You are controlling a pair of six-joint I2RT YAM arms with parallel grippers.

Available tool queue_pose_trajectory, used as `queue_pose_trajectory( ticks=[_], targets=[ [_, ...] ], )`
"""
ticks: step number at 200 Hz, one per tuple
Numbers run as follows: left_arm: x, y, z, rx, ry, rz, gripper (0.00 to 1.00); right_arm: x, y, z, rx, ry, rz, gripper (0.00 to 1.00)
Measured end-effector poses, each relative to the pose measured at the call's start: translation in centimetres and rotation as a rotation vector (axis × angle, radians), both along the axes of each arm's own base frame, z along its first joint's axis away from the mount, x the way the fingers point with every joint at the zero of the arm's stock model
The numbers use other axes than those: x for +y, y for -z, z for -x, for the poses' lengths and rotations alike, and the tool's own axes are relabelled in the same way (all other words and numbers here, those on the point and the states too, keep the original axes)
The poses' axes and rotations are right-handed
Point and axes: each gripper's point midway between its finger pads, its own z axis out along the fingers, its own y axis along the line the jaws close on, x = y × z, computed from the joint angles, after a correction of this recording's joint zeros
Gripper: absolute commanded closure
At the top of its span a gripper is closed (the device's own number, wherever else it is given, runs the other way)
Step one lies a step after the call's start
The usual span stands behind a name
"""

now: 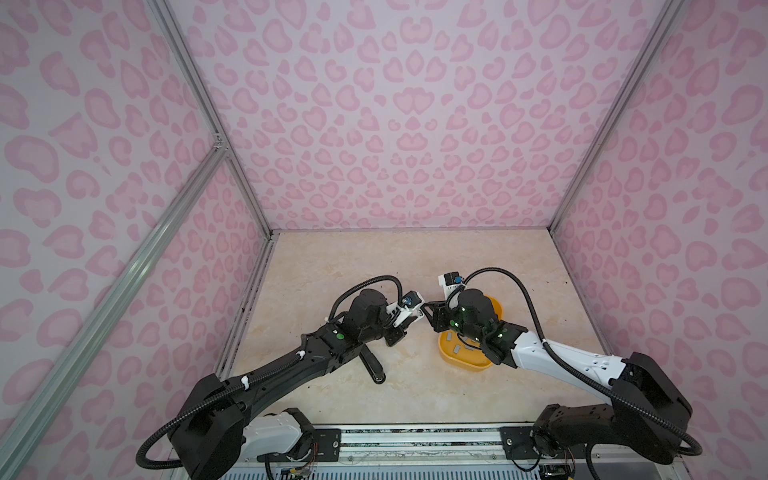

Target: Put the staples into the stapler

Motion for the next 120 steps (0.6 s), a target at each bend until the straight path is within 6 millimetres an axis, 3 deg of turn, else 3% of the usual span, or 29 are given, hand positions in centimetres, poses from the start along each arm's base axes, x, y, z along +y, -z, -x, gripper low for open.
queue_pose_trajectory(
  ticks=[33,62,87,120],
  targets=[
    [0.0,-0.6,0.3,-0.014,0.015,0.021,0.96,-0.2,1.2,-0.3,0.023,0.021,0.023,0.72],
    [-0.2,-0.8,0.4,-0.019,0.021,0.030,0.96,-0.3,0.9,-0.3,0.016,0.026,0.021,0.73],
    [-0.3,-0.9,0.3,-0.024,0.022,0.034,0.96,-1.1,-0.8,0.1,-0.019,0.039,0.003,0.74],
    [-0.3,-0.9,0.3,-0.024,0.021,0.034,0.96,-2.5,-4.3,1.1,-0.121,0.044,-0.037,0.89]
  ],
)
